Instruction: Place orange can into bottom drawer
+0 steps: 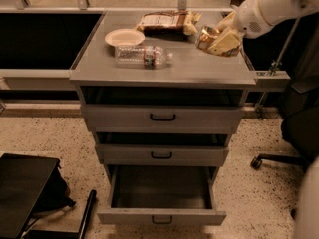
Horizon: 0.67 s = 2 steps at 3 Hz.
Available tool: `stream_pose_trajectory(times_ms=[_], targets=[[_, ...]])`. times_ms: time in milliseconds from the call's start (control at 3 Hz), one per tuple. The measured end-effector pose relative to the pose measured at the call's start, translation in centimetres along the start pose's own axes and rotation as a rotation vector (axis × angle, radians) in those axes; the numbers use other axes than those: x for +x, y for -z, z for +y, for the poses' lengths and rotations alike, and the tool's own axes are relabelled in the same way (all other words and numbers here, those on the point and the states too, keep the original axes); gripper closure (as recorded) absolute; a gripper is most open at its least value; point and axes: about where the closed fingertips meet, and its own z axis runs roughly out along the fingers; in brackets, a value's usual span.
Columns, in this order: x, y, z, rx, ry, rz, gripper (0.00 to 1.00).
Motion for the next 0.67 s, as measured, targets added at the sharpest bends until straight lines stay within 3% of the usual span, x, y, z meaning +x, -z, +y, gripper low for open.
stream_pose_trajectory(times_ms=[333,667], targets=[[-1.08,6.93,4.19,0.130,-0.045,-0.129,1.00],[-1.07,6.90,4.22,0.128,-0.045,-0.128,1.00]])
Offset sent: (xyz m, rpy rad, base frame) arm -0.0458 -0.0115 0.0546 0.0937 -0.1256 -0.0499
